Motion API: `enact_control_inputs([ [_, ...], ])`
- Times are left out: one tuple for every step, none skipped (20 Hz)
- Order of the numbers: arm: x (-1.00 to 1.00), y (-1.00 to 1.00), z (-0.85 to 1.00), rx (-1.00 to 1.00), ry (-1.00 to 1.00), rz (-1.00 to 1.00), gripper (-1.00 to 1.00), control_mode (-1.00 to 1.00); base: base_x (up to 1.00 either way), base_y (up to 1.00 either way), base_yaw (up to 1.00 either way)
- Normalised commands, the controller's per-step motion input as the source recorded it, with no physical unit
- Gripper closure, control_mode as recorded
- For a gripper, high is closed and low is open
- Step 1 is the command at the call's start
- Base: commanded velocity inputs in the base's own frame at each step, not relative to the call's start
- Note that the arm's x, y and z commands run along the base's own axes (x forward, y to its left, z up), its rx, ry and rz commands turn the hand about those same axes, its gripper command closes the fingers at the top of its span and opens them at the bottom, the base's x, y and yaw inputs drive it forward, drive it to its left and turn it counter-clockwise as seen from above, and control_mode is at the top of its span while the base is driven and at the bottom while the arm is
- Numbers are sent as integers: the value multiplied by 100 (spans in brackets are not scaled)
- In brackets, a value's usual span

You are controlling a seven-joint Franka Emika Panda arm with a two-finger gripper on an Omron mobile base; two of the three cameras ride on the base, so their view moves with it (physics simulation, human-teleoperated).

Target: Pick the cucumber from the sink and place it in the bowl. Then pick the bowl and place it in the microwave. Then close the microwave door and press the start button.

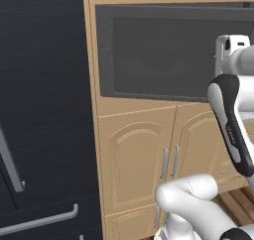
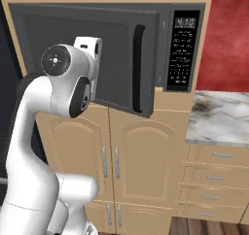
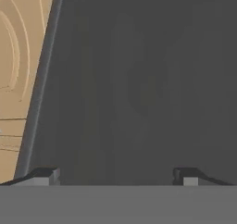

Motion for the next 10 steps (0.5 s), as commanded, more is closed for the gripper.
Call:
enact_control_inputs([
  [76, -15, 0, -8, 0, 0, -100, -100, 0, 0, 0],
  [76, -14, 0, -9, 0, 0, -100, -100, 0, 0, 0],
  [69, -18, 0, -7, 0, 0, -100, -100, 0, 0, 0],
  [71, -21, 0, -7, 0, 0, -100, -100, 0, 0, 0],
  [68, -22, 0, -7, 0, 0, -100, -100, 0, 0, 0],
  [69, -25, 0, -6, 0, 0, -100, -100, 0, 0, 0],
  [67, -25, 0, -6, 0, 0, -100, -100, 0, 0, 0],
  [72, -21, 0, -6, 0, 0, -100, -100, 0, 0, 0],
  [72, -21, 0, -6, 0, 0, -100, -100, 0, 0, 0],
  [72, -24, 0, -5, 0, 0, -100, -100, 0, 0, 0],
])
